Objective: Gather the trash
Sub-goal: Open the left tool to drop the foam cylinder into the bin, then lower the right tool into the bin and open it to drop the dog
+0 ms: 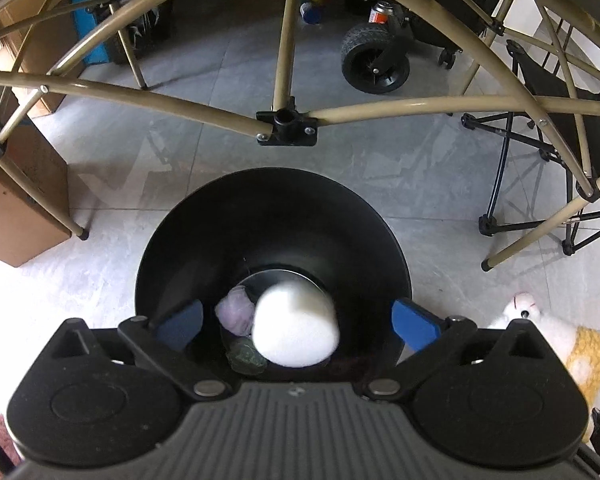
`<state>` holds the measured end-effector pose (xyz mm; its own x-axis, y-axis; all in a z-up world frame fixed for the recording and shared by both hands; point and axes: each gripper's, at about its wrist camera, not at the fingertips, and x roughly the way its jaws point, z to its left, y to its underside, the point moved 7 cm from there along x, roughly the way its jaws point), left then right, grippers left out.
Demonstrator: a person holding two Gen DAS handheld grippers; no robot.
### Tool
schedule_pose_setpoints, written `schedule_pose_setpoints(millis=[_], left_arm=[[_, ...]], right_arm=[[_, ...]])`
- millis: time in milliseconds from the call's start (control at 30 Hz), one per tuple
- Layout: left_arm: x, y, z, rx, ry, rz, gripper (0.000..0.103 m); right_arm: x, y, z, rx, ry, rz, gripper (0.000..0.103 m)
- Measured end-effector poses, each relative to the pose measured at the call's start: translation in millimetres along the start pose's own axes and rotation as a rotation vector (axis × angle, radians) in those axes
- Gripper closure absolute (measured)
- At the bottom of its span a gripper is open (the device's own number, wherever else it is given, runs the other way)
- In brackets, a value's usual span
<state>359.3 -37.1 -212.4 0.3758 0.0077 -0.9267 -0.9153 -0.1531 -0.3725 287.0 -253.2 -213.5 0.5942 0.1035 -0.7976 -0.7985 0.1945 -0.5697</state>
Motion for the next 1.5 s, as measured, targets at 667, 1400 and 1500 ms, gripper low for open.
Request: schedule_pose_setpoints(millis=[667, 1400, 1500], left_arm=[[6.1, 6.4, 6.8, -0.015, -0.008, 0.066, 0.000], [-23.7, 9.3, 88.7, -0.107, -0.019, 0.006, 0.000], [-27.4, 12.3, 107.9, -0.129, -0.024, -0.003, 0.000]], right_arm=[[-1.7, -0.6, 0.5, -0.008, -0.002, -0.003, 0.054], [-11.8, -18.2, 79.7, -0.118, -0.086, -0.048, 0.054], [-8.9, -19.8, 98.7, -0.133, -0.101, -0.035, 0.054]])
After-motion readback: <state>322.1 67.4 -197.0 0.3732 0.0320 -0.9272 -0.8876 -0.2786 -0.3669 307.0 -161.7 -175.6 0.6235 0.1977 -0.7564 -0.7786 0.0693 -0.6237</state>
